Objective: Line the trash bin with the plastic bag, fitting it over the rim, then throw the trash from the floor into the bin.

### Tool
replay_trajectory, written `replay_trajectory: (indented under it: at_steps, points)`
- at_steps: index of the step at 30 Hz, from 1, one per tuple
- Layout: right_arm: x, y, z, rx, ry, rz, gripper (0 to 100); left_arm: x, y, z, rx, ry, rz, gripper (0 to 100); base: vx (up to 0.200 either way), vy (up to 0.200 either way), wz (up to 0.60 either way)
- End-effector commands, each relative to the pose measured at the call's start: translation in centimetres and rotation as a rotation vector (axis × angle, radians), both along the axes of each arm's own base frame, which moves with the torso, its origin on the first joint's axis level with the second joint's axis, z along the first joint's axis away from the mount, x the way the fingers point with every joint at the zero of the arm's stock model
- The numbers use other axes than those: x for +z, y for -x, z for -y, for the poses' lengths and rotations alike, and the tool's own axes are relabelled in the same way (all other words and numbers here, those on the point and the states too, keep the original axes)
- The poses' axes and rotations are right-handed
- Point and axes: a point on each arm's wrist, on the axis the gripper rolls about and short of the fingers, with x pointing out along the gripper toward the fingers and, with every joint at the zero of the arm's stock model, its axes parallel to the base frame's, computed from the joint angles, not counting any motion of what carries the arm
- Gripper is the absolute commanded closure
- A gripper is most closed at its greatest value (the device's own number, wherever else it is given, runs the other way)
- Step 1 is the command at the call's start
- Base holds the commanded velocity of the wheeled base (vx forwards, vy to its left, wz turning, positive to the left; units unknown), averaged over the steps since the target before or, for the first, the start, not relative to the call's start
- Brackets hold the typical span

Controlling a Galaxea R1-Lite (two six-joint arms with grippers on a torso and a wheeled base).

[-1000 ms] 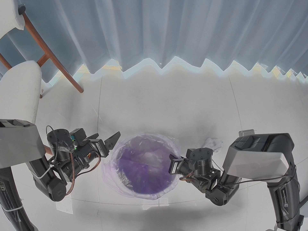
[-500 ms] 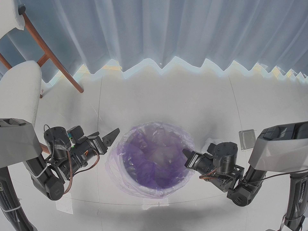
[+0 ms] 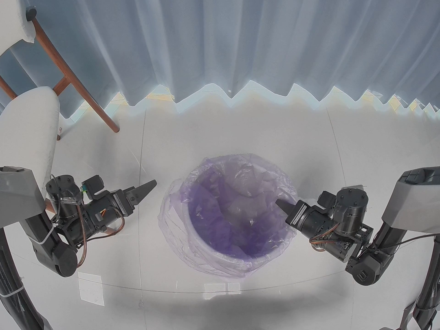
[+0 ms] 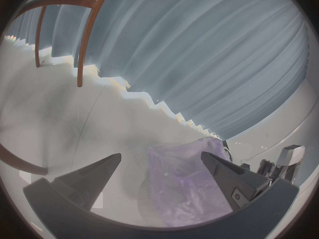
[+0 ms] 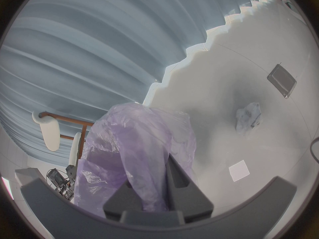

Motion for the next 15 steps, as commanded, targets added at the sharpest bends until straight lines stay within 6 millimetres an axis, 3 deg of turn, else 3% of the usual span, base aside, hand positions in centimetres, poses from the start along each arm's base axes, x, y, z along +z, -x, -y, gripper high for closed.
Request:
replay_trajectory:
  at_steps: [1, 8, 9, 15]
  points:
    - [0.7, -0.3, 1.1, -0.017, -0.019, 0.013, 100, 0.6, 1.5, -2.1, -0.058, 0.03, -0.023, 0, 0.0, 0.0, 0.0]
    - [0.9, -0.4, 1.1, -0.017, -0.024, 0.02, 100, -0.1, 2.6, -2.5, -0.172, 0.146, -0.154, 0, 0.0, 0.0, 0.0]
    - [1.2, -0.5, 1.2, -0.021, -0.029, 0.03, 100, -1.8, 2.1, -2.6, -0.195, 0.253, -0.3, 0, 0.0, 0.0, 0.0]
    - [1.4, -0.4, 1.1, -0.018, -0.032, 0.034, 100, -5.3, 0.8, -1.7, -0.207, 0.29, -0.441, 0, 0.0, 0.0, 0.0]
